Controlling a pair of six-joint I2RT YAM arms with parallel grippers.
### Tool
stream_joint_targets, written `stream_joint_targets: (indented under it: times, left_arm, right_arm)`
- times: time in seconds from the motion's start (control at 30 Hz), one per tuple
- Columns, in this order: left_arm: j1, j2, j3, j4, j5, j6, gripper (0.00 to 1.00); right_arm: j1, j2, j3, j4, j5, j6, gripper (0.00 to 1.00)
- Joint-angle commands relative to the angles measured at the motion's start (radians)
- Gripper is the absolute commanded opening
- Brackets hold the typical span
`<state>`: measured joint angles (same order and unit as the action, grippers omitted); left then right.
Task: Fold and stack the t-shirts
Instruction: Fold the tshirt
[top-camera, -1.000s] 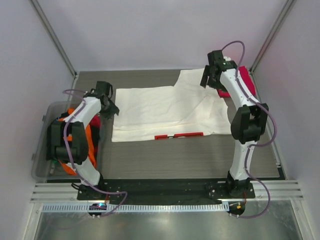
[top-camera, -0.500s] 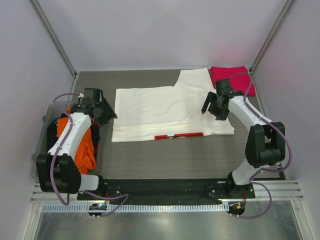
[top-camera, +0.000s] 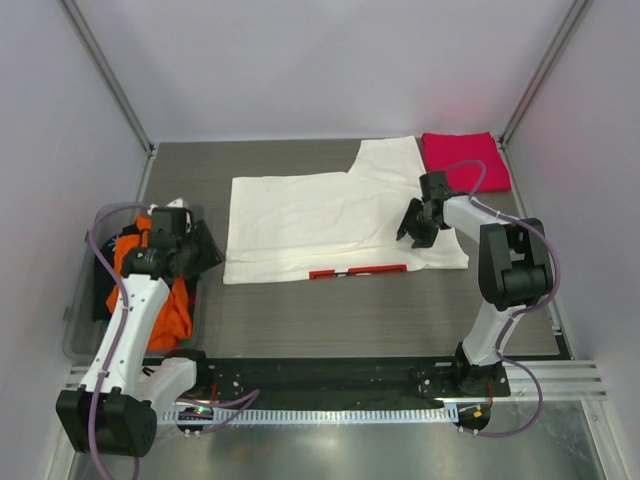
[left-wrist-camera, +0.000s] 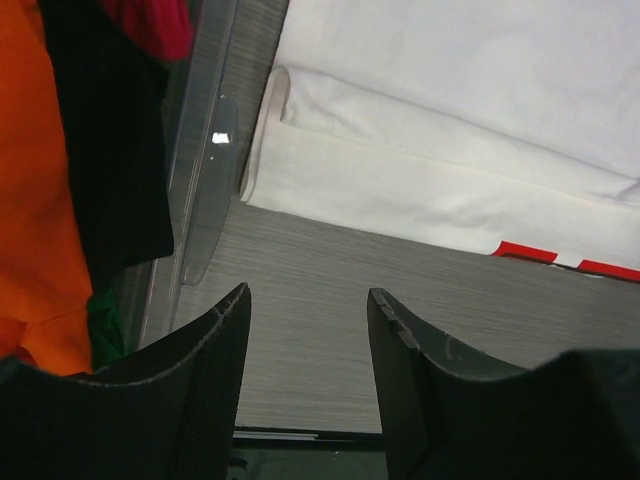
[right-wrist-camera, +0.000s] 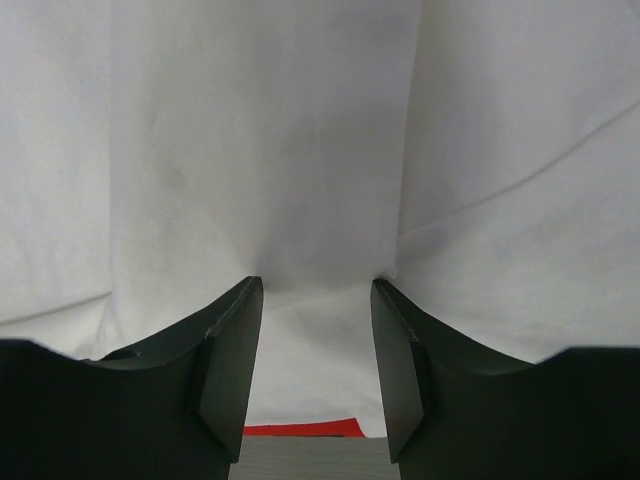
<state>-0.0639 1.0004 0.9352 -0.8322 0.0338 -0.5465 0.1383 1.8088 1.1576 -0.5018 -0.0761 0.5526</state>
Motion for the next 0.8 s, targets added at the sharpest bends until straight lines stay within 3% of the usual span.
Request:
stream_joint_targets:
  times: [0.0,0.13,0.27,0.47,0.63,0.77]
  left_arm:
    - [-0.001,-0.025,-0.032,0.005,-0.005,0.014,0.52]
    - [-0.001,-0.034,-0.033,0.008,-0.026,0.023,0.52]
    - [-0.001,-0.040,-0.039,0.016,-0.026,0.025,0.51]
    - [-0.001,-0.052,-0.049,0.028,-0.026,0.019,0.51]
    - [-0.001,-0.051,-0.053,0.033,-0.026,0.016,0.51]
    - [-0.001,-0.046,-0.055,0.031,-0.026,0.014,0.51]
  right_arm:
    - [0.001,0.014,0.040,0.039,0.022,0.006,0.53]
    - [0.000,0.018,0.037,0.039,0.045,0.003,0.47]
    - [0.000,0.011,0.047,0.032,0.050,-0.002,0.27]
    - [0.007,0.012,0.100,-0.006,0.045,-0.013,0.07]
    - [0.021,0.055,0.178,-0.032,0.050,-0.011,0.01]
    - [0.049,0.158,0.362,-0.063,0.021,-0.017,0.01]
